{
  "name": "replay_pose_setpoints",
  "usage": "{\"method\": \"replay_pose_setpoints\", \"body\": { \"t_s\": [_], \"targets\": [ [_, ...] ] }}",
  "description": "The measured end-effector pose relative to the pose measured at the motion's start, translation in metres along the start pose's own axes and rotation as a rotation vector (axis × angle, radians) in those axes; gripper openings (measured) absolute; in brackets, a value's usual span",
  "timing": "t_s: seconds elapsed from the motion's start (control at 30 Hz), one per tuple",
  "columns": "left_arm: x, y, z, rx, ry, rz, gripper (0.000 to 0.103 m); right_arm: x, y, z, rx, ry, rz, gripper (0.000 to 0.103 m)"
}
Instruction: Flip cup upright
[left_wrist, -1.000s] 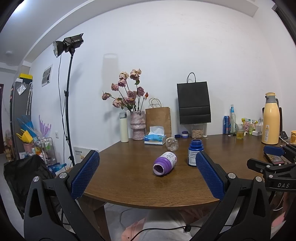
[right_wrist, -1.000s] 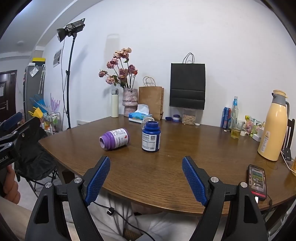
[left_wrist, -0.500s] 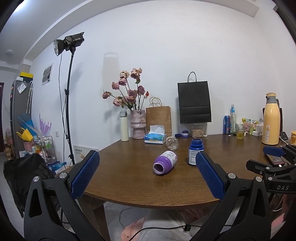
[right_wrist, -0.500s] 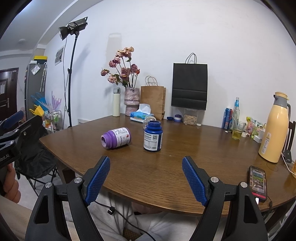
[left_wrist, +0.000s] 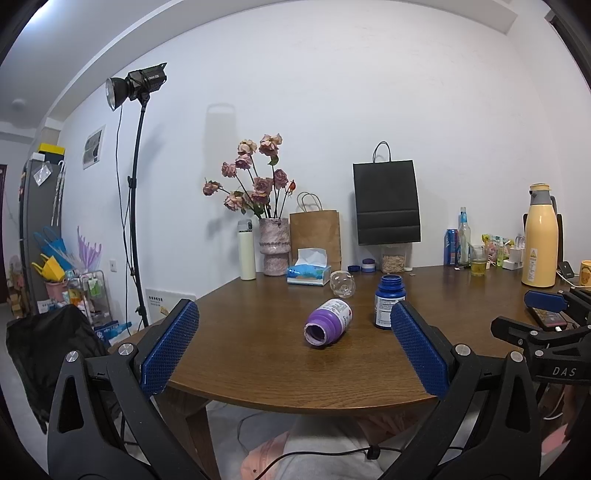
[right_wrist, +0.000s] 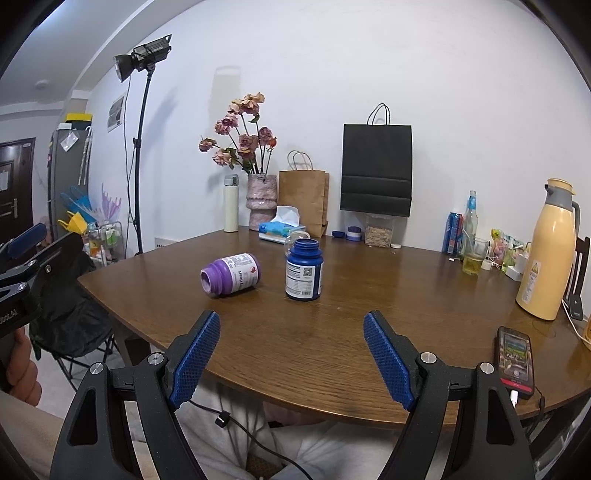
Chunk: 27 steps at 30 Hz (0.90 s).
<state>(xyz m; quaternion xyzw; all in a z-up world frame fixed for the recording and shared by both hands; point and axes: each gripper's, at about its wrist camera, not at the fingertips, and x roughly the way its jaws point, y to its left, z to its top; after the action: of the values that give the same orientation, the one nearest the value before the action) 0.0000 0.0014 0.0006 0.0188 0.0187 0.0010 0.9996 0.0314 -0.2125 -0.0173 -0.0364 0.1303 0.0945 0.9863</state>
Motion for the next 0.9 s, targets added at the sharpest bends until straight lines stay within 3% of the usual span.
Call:
{"method": "replay_pose_setpoints", "body": {
  "t_s": [0.9],
  "targets": [
    [0.0054, 0.0016, 0.0005, -0.006, 0.027, -0.010, 0.103, 0.0014, -0.0033, 0.0010, 0.001, 0.000, 0.000, 0.085]
  ]
}}
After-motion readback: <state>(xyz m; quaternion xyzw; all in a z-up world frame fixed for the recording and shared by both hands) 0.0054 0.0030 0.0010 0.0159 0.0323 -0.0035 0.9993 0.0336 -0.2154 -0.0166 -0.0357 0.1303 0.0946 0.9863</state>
